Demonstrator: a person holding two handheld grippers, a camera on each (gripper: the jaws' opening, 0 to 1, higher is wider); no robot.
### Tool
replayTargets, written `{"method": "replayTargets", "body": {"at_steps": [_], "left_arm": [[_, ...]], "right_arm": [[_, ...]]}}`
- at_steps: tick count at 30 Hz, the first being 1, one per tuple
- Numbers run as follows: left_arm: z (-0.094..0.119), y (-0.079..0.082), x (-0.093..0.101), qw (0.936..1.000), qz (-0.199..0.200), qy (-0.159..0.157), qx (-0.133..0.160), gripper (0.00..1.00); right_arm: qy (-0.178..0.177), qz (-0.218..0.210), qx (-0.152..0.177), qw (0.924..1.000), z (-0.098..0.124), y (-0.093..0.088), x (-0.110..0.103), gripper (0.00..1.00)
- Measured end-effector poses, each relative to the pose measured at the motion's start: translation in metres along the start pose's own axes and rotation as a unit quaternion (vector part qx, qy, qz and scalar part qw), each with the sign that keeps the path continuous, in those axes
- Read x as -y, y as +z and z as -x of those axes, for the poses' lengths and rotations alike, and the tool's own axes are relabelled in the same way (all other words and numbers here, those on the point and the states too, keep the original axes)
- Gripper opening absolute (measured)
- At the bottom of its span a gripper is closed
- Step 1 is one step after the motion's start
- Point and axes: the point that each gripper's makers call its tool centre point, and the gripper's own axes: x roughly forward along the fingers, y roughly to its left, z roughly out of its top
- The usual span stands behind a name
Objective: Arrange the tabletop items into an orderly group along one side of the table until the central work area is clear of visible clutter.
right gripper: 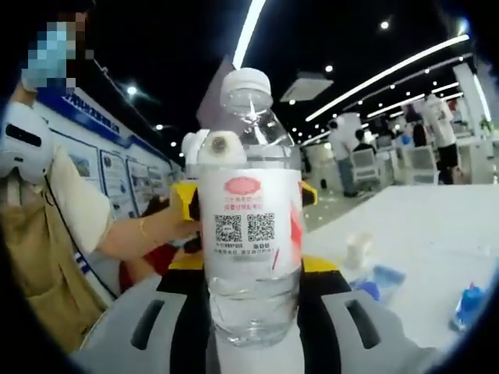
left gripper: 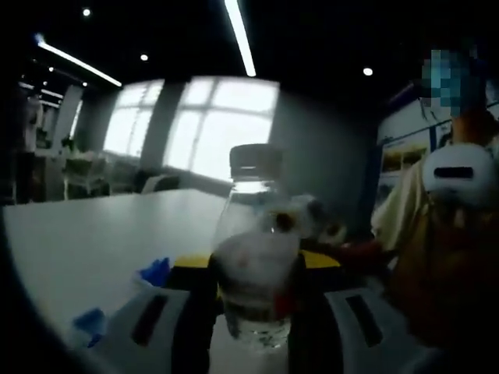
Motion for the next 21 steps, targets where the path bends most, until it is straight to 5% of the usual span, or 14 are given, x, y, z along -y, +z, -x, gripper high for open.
{"method": "replayTargets", "body": {"at_steps": [5,11,13,16,17,20,21], "left_arm": [[-0.001,0.006,-0.011,0.9983,0.018,0.051,0.021,0.49],[0.0,0.008,-0.031,0.9876,0.035,0.148,0.038,0.58],[0.002,0.01,-0.036,0.9819,0.041,0.179,0.047,0.59],[0.005,0.004,-0.046,0.9715,0.023,0.235,0.024,0.58],[0.007,0.001,-0.051,0.9632,0.03,0.267,0.018,0.58],[0.008,0.002,-0.051,0.9538,0.038,0.297,0.026,0.57],[0.006,0.004,-0.048,0.9556,0.035,0.291,0.03,0.57]], "right_arm": [[-0.048,-0.001,0.032,0.9983,0.0,0.009,0.018,0.41],[-0.104,0.019,0.036,0.9937,0.0,0.013,0.036,0.41],[-0.119,0.025,0.035,0.992,-0.001,0.012,0.041,0.41],[-0.13,0.032,0.033,0.9904,-0.003,0.011,0.045,0.41],[-0.131,0.038,0.029,0.9902,-0.004,0.011,0.045,0.41],[-0.138,0.041,0.03,0.9892,-0.006,0.01,0.046,0.41],[-0.144,0.044,0.032,0.9881,-0.006,0.01,0.047,0.41]]}}
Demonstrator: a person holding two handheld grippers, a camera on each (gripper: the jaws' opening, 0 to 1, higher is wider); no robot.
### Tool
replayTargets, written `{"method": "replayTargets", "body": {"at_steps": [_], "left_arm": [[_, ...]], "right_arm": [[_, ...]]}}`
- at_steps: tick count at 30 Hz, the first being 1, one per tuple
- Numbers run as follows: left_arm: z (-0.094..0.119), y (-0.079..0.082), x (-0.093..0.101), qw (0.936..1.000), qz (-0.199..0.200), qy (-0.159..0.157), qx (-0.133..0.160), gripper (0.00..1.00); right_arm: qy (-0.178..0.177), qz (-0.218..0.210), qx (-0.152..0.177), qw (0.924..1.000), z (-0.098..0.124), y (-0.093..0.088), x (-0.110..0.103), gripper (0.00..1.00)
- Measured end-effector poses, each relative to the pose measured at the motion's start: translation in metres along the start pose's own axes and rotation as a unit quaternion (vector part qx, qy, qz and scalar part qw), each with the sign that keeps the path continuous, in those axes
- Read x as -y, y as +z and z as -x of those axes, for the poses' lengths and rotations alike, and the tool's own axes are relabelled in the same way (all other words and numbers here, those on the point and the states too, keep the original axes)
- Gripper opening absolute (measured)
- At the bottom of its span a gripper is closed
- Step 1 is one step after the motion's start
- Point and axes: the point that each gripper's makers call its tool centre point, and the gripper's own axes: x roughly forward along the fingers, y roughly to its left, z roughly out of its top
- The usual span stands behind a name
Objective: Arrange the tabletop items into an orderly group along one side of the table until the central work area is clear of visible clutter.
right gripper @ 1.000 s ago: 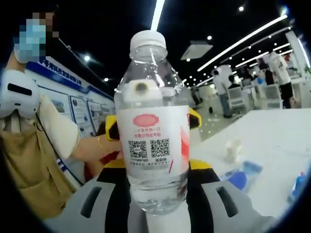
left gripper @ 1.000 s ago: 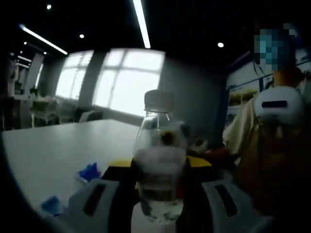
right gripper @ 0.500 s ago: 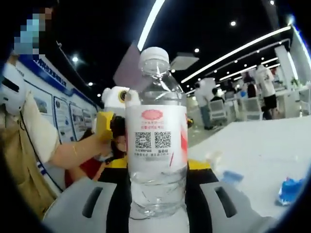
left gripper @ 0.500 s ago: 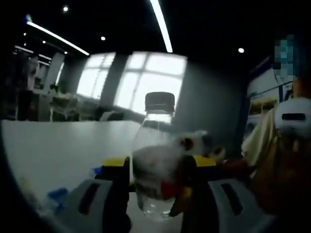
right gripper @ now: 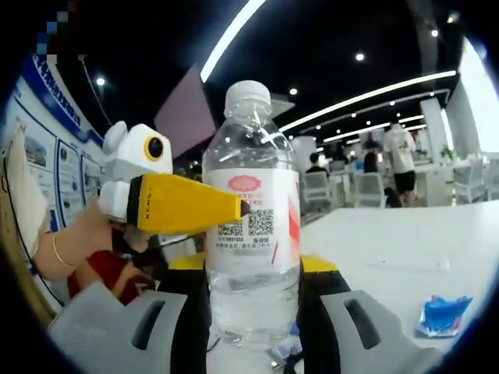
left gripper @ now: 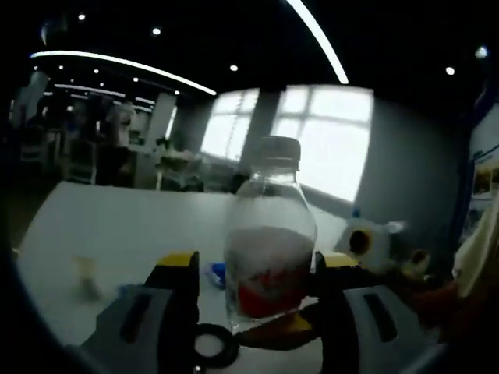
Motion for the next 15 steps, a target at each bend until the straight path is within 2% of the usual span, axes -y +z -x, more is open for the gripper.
{"method": "replayTargets", "body": {"at_steps": [1,2,3,4,5,8,11,13,15], "left_arm": [[0.001,0.0,-0.004,0.9996,0.016,0.024,0.003,0.55],[0.002,-0.002,-0.006,0.9993,0.01,0.037,-0.004,0.54],[0.003,-0.007,-0.011,0.998,-0.008,0.057,-0.024,0.52],[0.003,-0.009,-0.012,0.9973,-0.016,0.064,-0.031,0.52],[0.003,-0.009,-0.012,0.9972,-0.011,0.07,-0.023,0.52],[0.005,-0.014,-0.016,0.9955,-0.004,0.09,-0.031,0.48],[0.006,-0.015,-0.019,0.9945,0.003,0.1,-0.03,0.45],[0.007,-0.018,-0.021,0.9938,0.003,0.105,-0.036,0.41],[0.009,-0.02,-0.023,0.9931,0.004,0.112,-0.035,0.41]], "right_arm": [[0.001,0.004,-0.002,1.0,0.0,-0.001,0.0,0.41],[0.0,0.001,-0.003,1.0,0.0,-0.002,0.0,0.41],[-0.004,0.002,-0.004,1.0,-0.001,-0.003,0.001,0.41],[-0.004,0.002,-0.005,1.0,-0.001,-0.004,0.001,0.41],[-0.009,0.006,-0.006,0.9999,-0.001,-0.005,0.001,0.41],[-0.018,0.021,-0.012,0.9995,-0.002,-0.007,0.001,0.41],[-0.017,0.017,-0.015,0.9996,-0.004,-0.009,0.0,0.41],[-0.017,0.034,-0.024,0.999,-0.005,-0.013,-0.001,0.41],[-0.016,0.033,-0.025,0.999,-0.007,-0.015,-0.003,0.41]]}}
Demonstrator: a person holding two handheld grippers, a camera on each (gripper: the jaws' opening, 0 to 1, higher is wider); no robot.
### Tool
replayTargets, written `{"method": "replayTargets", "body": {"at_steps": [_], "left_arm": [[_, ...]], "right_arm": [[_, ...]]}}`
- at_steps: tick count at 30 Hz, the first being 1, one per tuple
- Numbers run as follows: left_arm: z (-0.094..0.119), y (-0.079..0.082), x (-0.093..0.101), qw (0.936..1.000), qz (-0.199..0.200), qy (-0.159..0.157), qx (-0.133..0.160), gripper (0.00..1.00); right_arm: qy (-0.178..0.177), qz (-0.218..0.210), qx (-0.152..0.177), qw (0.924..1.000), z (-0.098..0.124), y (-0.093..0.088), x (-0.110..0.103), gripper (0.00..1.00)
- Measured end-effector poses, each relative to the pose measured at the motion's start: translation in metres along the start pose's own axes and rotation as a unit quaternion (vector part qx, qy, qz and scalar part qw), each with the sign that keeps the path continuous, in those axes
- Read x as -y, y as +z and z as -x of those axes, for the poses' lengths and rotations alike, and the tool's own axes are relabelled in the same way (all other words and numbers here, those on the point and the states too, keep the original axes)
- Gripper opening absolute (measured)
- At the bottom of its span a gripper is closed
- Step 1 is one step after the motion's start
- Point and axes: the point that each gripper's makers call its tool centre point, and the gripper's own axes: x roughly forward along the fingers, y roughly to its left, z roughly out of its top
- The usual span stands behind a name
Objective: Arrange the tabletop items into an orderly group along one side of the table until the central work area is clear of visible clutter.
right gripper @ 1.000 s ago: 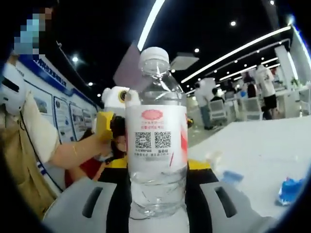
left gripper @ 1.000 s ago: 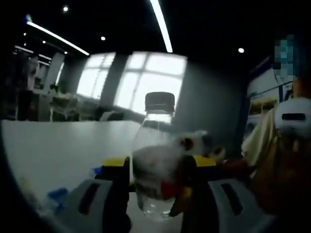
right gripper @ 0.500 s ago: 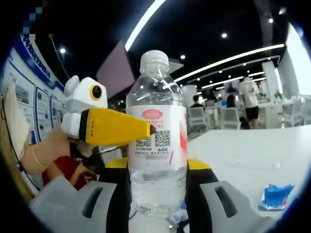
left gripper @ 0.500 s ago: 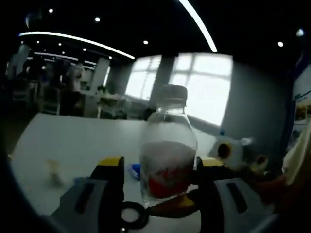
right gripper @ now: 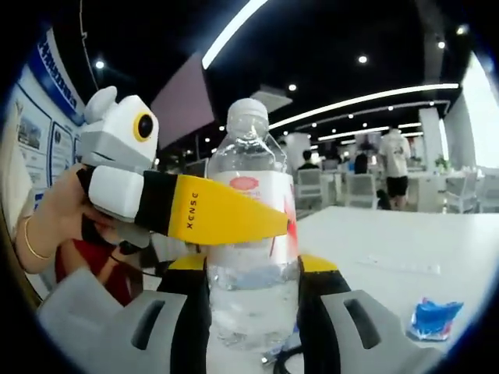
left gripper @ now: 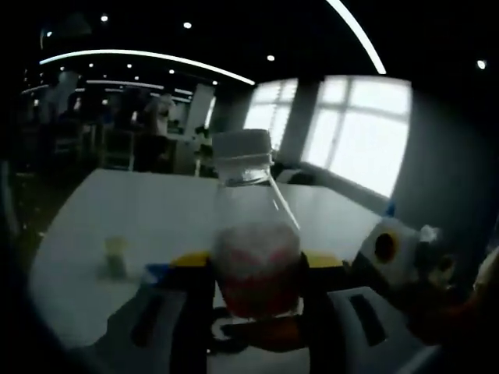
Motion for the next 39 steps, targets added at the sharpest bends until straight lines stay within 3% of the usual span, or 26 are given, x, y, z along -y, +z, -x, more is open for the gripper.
{"method": "replayTargets", "body": {"at_steps": [7,20,23,25,28,32,39], "left_arm": [[0.004,-0.003,-0.004,0.9999,0.009,0.008,-0.004,0.39],[0.008,0.001,-0.004,0.9993,-0.017,0.032,0.013,0.37],[0.009,-0.003,-0.009,0.9979,-0.039,0.05,0.008,0.37],[0.011,-0.004,-0.012,0.9977,-0.038,0.056,0.012,0.36],[0.013,0.001,-0.015,0.9979,-0.027,0.054,0.021,0.36],[0.016,0.003,-0.02,0.9973,-0.034,0.062,0.022,0.36],[0.025,0.008,-0.048,0.995,-0.028,0.091,0.029,0.36]], "right_arm": [[0.006,0.003,-0.008,0.9999,-0.004,-0.004,-0.003,0.42],[0.0,-0.033,-0.012,0.9994,-0.009,-0.003,-0.006,0.46],[-0.002,-0.03,0.0,0.9996,-0.01,0.005,-0.006,0.47],[-0.006,-0.022,-0.004,0.9997,-0.011,0.006,-0.006,0.55],[-0.022,-0.007,-0.044,0.9988,-0.011,-0.009,0.0,0.69],[-0.023,-0.02,-0.069,0.9971,-0.009,-0.022,-0.001,0.74],[-0.041,-0.005,-0.101,0.9941,-0.004,-0.037,0.005,0.94]]}}
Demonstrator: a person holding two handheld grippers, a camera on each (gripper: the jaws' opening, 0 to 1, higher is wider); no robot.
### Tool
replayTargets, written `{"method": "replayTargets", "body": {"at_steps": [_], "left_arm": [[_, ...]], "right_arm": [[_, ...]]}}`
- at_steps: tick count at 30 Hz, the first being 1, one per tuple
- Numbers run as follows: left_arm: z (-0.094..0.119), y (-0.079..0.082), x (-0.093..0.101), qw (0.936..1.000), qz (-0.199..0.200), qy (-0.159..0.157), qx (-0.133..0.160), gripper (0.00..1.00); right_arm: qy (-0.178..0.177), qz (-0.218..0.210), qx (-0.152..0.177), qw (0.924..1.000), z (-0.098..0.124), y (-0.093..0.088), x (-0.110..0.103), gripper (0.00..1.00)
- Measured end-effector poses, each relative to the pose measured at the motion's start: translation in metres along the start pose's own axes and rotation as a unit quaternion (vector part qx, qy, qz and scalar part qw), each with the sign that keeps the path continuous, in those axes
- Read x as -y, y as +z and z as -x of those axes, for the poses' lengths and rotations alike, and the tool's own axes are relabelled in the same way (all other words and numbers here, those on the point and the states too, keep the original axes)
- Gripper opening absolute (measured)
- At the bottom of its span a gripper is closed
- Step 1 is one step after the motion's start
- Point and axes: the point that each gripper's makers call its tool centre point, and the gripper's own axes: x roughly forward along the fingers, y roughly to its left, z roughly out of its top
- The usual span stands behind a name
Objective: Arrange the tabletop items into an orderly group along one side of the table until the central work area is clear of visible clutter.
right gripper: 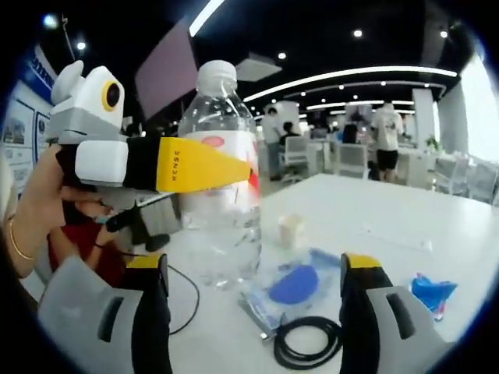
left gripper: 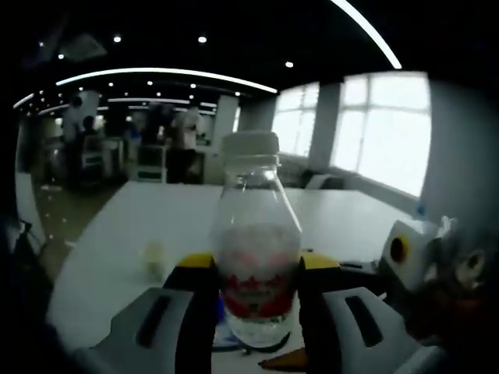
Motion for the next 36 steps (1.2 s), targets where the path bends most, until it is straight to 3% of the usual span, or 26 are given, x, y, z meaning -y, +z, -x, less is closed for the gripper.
{"method": "replayTargets", "body": {"at_steps": [2,14,26,36], "left_arm": [[0.001,0.001,-0.007,1.0,-0.002,0.009,0.002,0.36],[0.002,0.002,-0.059,0.9984,-0.005,0.056,0.011,0.36],[-0.01,0.0,-0.107,0.9954,-0.003,0.092,0.026,0.36],[-0.032,-0.002,-0.152,0.9902,-0.032,0.134,0.022,0.36]], "right_arm": [[-0.006,0.0,-0.004,1.0,0.001,-0.002,0.002,0.99],[-0.027,-0.016,-0.034,0.9989,0.008,-0.029,0.017,1.0],[-0.036,-0.041,-0.058,0.9968,0.007,-0.057,0.027,1.0],[-0.052,-0.064,-0.075,0.9938,0.008,-0.077,0.041,1.0]]}}
